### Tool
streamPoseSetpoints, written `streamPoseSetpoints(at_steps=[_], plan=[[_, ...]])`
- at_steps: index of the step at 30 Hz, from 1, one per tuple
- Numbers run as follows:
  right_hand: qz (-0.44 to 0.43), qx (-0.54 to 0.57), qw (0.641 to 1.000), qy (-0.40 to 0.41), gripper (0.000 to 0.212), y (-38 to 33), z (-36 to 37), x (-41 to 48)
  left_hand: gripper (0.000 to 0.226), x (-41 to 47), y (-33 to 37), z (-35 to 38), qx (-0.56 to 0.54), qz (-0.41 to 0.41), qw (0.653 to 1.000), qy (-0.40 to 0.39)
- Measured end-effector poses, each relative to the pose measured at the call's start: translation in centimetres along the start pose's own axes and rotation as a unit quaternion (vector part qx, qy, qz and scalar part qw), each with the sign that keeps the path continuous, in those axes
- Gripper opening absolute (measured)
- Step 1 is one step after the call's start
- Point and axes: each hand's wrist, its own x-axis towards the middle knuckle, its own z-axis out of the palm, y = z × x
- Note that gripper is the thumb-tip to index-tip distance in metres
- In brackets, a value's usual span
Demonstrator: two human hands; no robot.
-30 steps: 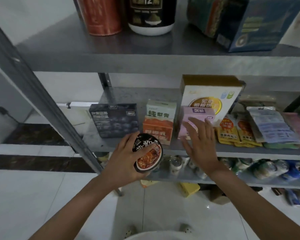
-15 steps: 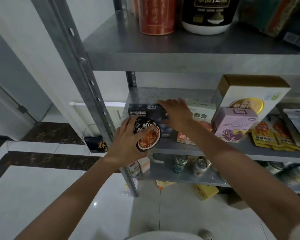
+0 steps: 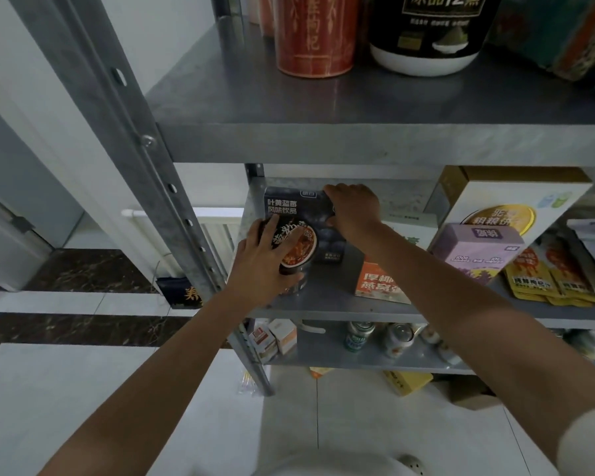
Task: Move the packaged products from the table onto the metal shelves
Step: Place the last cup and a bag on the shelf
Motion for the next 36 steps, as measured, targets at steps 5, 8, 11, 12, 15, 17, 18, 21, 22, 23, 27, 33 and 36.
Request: streamPoseSetpoints(at_steps=[5,8,11,12,15,17,18,21,22,23,27,33,36], plan=[[0.009,-0.005,0.999,-0.032,0.052,0.0,0.0,1.2,0.076,1.1,-0.7,0.4,0.028,0.027,0.999,0.011],[0.018,-0.006,0.999,-0.044,0.054,-0.2,0.1,1.4,0.075,1.2,-0.6,0.2,0.053,0.029,0.998,0.023],[0.025,-0.008,0.999,-0.046,0.053,-0.4,0.1,1.2,0.077,1.2,-0.6,0.1,0.073,0.034,0.997,0.02],[0.027,-0.011,0.998,-0.046,0.053,-0.5,0.1,1.2,0.077,1.3,-0.7,0.1,0.077,0.035,0.996,0.018],[0.031,-0.017,0.998,-0.056,0.053,-0.6,0.0,1.1,0.079,1.4,-0.8,-0.1,0.089,0.04,0.995,0.014],[0.025,-0.024,0.998,-0.058,0.057,-0.6,0.1,0.8,0.08,1.4,-0.8,-0.2,0.093,0.042,0.995,0.011],[0.021,-0.028,0.998,-0.057,0.059,-0.6,0.1,0.6,0.079,1.4,-0.8,-0.3,0.095,0.042,0.995,0.011],[0.007,-0.019,0.998,-0.062,0.07,-0.6,0.3,-0.1,0.077,1.3,-0.7,-0.6,0.098,0.038,0.994,-0.001],[0.004,-0.012,0.998,-0.067,0.073,-0.5,0.2,-0.3,0.076,1.3,-0.6,-0.7,0.097,0.035,0.995,-0.005],[0.001,-0.006,0.997,-0.072,0.075,-0.5,0.1,-0.4,0.077,1.3,-0.5,-0.8,0.095,0.035,0.995,-0.008],[0.005,0.011,0.997,-0.072,0.071,0.0,-1.0,-1.3,0.078,1.3,-0.5,-0.9,0.092,0.03,0.995,-0.023],[0.03,0.067,0.997,-0.025,0.063,1.8,-4.0,-6.1,0.084,1.1,0.4,-1.8,0.04,0.001,0.997,-0.062],[0.057,0.099,0.993,-0.003,0.058,3.7,-4.7,-10.4,0.071,1.1,2.5,-2.5,0.017,-0.048,0.996,-0.074]])
